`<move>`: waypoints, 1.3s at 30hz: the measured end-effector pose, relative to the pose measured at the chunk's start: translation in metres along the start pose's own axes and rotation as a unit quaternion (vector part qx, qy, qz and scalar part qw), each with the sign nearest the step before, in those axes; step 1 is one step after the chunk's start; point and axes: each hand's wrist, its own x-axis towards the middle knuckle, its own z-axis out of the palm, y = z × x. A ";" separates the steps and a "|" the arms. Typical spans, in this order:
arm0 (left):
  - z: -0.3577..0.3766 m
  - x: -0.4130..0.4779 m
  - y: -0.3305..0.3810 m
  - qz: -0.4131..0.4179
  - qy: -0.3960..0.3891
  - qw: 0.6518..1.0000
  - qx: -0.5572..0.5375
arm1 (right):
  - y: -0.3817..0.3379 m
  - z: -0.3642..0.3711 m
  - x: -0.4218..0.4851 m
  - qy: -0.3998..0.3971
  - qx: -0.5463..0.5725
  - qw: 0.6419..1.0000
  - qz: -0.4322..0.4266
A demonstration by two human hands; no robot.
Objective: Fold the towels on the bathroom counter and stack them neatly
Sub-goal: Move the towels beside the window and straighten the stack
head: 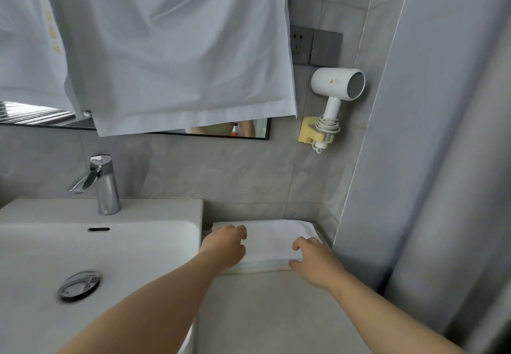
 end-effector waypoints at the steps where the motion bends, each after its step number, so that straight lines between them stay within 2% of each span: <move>1: 0.005 0.003 0.007 -0.006 -0.002 1.000 -0.002 | 0.010 -0.001 0.003 -0.005 0.000 1.000 -0.003; 5: 0.022 0.004 0.024 -0.034 -0.010 0.999 -0.002 | 0.039 -0.003 0.016 -0.022 -0.004 1.000 -0.016; 16: 0.043 0.033 0.017 -0.081 -0.021 0.996 0.013 | 0.075 0.012 0.061 -0.065 0.002 0.998 -0.021; 24: 0.066 0.057 -0.009 -0.134 -0.092 0.986 0.024 | 0.083 0.027 0.101 -0.095 -0.012 0.995 -0.014; 35: 0.099 0.098 -0.023 -0.116 -0.099 0.988 0.034 | 0.098 0.054 0.147 -0.127 -0.022 0.992 -0.001; 39: 0.117 0.102 -0.034 -0.116 -0.119 0.986 0.029 | 0.097 0.066 0.159 -0.164 -0.039 0.986 -0.016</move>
